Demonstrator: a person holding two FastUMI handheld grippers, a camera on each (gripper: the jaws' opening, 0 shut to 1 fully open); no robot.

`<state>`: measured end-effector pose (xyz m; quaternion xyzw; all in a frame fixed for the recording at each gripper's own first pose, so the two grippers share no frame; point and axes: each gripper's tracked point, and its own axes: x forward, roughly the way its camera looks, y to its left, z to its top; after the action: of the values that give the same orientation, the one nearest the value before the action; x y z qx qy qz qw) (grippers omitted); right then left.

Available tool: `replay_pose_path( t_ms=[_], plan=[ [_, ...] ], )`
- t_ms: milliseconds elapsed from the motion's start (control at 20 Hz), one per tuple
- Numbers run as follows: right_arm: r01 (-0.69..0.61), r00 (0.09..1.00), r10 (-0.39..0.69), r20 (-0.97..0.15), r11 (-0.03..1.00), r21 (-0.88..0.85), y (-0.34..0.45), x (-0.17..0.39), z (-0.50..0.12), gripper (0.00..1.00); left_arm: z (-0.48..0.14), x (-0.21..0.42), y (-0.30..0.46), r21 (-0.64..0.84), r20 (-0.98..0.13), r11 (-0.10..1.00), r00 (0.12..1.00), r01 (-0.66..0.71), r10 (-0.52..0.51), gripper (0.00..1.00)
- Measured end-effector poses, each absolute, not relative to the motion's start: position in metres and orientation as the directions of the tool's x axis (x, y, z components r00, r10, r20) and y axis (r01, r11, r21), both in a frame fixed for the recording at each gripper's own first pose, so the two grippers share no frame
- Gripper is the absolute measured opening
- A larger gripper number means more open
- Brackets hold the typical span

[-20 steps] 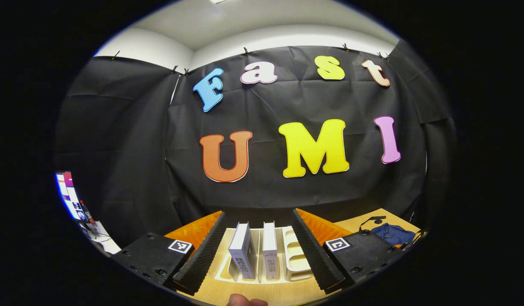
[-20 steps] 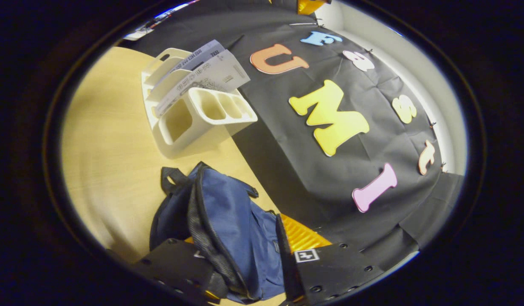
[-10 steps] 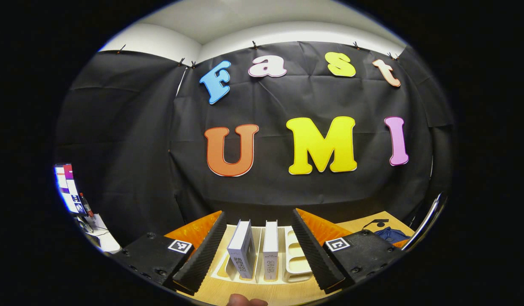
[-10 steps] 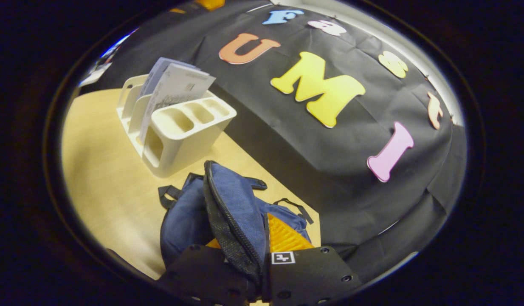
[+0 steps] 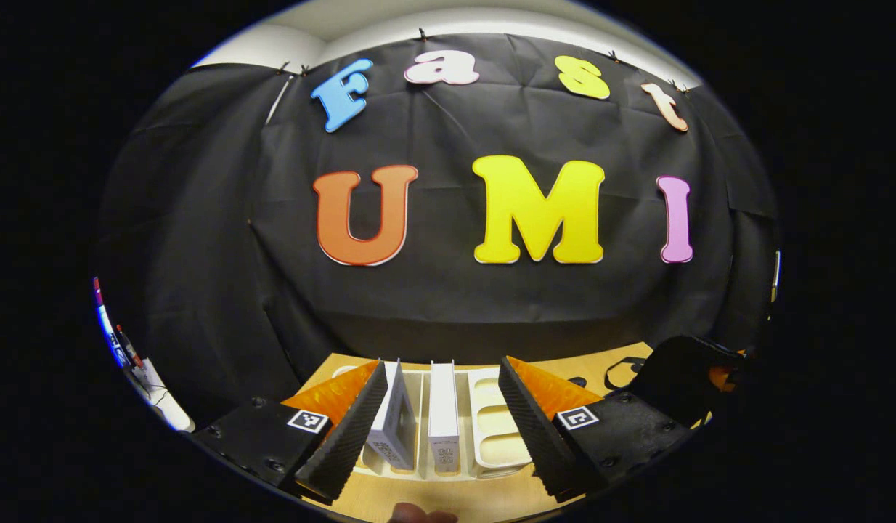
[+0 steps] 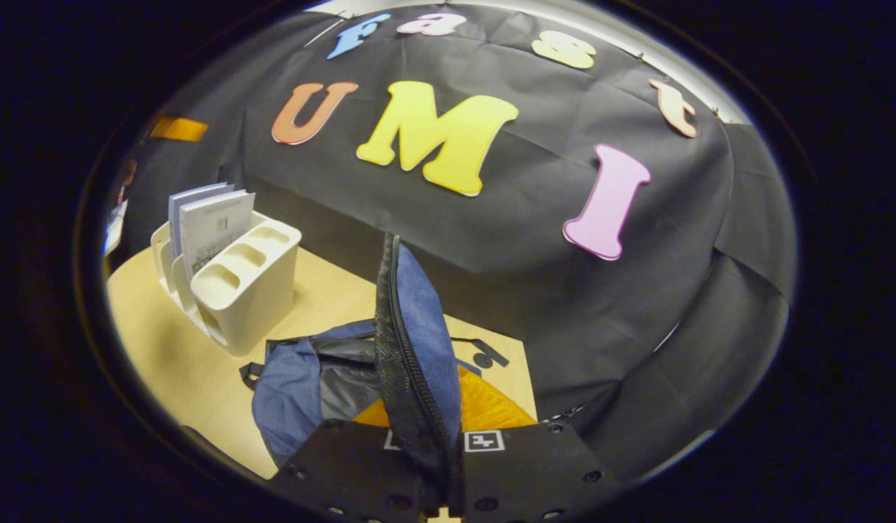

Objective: Open the schoolbag, grab two books from the bookshelf and put them into the schoolbag.

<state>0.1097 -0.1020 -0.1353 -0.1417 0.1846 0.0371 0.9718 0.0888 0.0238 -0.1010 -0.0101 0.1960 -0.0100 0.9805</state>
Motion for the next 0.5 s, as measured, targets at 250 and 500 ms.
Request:
replay_pose_path(
  t_ms=[250,500],
  plan=[
    [-0.133,0.902,0.067,-0.426,0.983,-0.127,-0.134,0.121,-0.139,0.0,-0.158,0.122,0.023,0.002,-0.587,0.998,0.808,0.069,-0.055,0.98],
    [-0.123,0.881,0.092,-0.465,0.992,-0.037,-0.162,0.128,-0.143,0.01,-0.217,0.137,0.027,-0.052,-0.784,0.996,0.615,0.071,-0.085,0.99]
  ],
)
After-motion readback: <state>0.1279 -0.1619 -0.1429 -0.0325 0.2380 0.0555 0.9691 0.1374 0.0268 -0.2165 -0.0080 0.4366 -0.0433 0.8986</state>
